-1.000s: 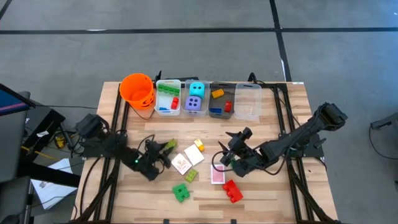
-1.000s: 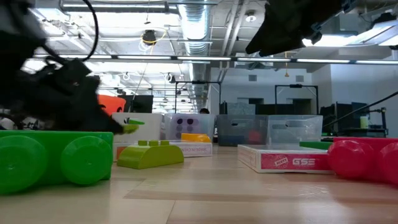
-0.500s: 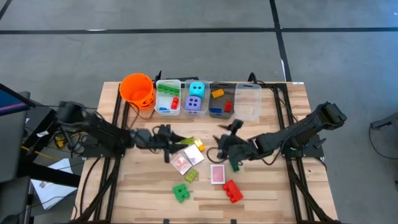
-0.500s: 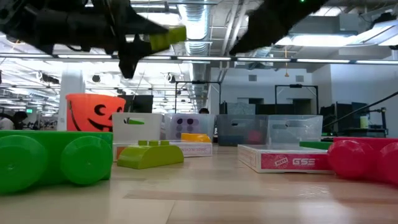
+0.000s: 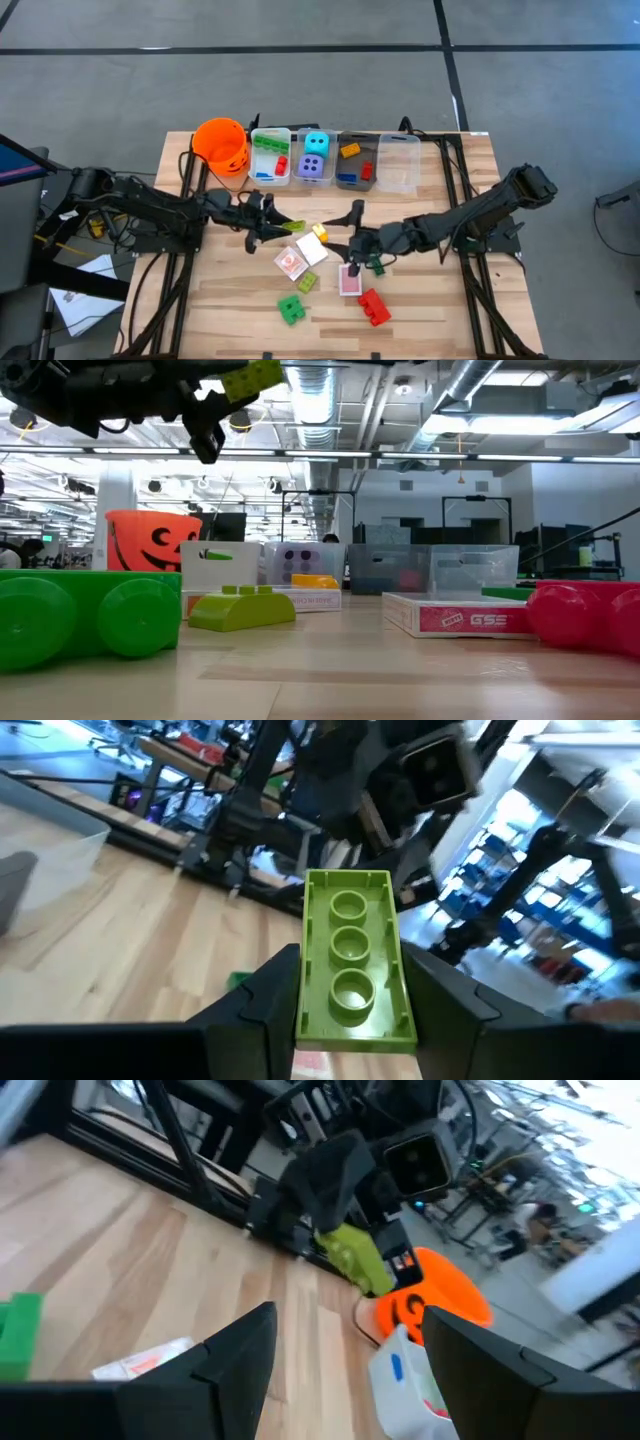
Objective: Pick & Place Toys
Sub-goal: Put the left light green game piece into the black bin
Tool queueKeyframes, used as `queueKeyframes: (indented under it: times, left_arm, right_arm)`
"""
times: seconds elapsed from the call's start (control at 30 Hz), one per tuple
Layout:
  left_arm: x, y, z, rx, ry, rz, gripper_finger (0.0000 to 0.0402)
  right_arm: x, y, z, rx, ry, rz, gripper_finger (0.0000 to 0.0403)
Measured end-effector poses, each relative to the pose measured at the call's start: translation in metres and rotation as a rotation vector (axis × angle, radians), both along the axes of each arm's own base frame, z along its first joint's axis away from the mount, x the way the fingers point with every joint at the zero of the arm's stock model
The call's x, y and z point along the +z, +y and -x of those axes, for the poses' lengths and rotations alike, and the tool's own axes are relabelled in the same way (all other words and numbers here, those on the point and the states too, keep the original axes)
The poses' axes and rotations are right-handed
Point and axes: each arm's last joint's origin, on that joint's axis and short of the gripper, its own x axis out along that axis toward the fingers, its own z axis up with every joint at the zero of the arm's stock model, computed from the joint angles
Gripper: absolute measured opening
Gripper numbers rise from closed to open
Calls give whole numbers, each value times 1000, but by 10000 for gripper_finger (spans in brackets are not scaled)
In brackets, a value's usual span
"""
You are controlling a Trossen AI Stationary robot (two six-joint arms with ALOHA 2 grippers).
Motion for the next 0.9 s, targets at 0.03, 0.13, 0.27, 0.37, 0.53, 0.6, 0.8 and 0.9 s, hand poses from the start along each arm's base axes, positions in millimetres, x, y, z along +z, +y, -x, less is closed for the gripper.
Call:
queueKeyframes:
  times: [0.03,0.13,0.27,0.37,0.53,0.6,0.8,0.9]
  left_arm:
    - [1,0,0,-5,-5,9,136]
    - [3,0,0,-7,-22,27,136]
    - [5,-2,0,-15,-46,29,136]
    - [9,-1,1,-3,-87,32,136]
    - [10,-1,-8,40,-76,31,136]
    - [10,-1,-18,40,-60,26,136]
    - [10,-5,-51,-2,-34,-29,136]
    - [16,-5,-62,-44,-46,-34,136]
  right_arm:
    - [0,-4,-1,13,1,-11,244]
    - [0,-13,-5,33,-1,-31,244]
    - [3,-22,-8,22,-33,-38,244]
    - [4,-26,-10,69,-35,-44,244]
    - [4,-31,-11,88,-35,-48,244]
    - [4,-31,-11,88,-36,-48,244]
    - [4,-29,-11,94,-34,-49,244]
    - [3,-27,-10,100,-26,-51,244]
